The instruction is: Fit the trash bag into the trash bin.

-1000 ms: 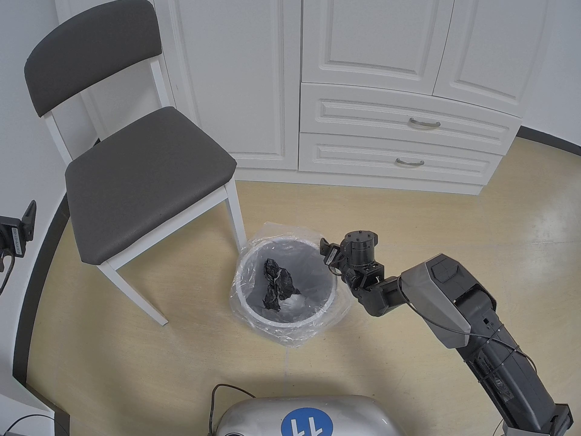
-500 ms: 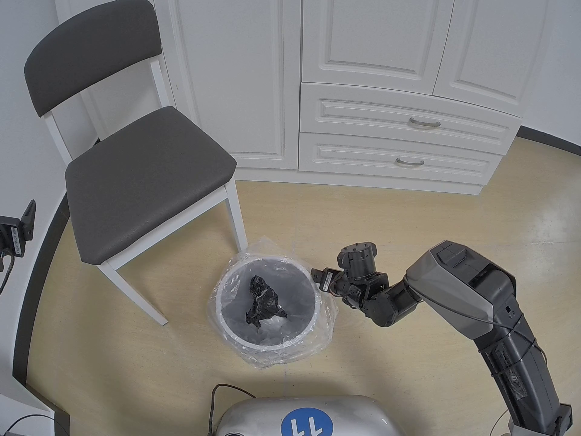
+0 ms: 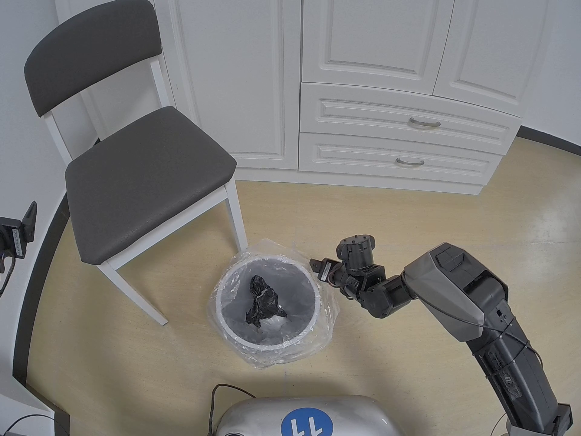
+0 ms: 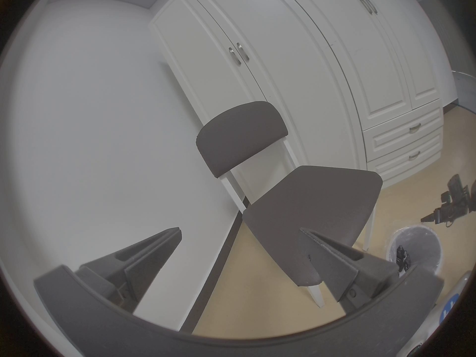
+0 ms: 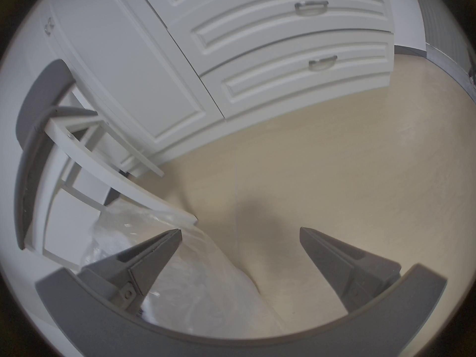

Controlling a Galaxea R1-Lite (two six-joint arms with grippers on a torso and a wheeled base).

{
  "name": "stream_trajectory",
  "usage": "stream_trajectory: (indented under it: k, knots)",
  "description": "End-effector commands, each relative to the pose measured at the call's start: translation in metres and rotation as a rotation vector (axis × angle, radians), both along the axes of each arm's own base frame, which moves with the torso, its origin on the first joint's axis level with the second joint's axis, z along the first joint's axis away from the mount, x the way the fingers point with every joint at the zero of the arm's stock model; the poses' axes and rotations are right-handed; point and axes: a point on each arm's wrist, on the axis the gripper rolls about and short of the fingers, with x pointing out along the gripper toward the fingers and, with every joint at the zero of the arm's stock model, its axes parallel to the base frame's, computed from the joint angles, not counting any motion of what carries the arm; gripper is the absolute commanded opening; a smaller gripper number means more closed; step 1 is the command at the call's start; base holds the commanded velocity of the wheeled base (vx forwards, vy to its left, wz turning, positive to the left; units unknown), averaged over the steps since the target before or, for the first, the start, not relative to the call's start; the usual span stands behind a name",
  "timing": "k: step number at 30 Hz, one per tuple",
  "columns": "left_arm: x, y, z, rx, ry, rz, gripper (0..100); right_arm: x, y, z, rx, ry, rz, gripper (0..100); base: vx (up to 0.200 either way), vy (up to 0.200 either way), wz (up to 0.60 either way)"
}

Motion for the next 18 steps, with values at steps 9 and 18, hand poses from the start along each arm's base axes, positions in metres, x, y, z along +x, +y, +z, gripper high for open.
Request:
stream_trajectory:
  k: [9, 18]
  knots:
    - [0.002, -0.004, -0.004, 0.009, 0.023, -0.025, 100, 0.004, -0.005, -0.018, -0.054, 0.110, -0.013, 100, 0.000, 0.000, 0.00]
    - [0.003, -0.004, -0.005, -0.006, 0.021, -0.029, 100, 0.014, -0.022, 0.018, 0.034, 0.075, -0.116, 100, 0.000, 0.000, 0.00]
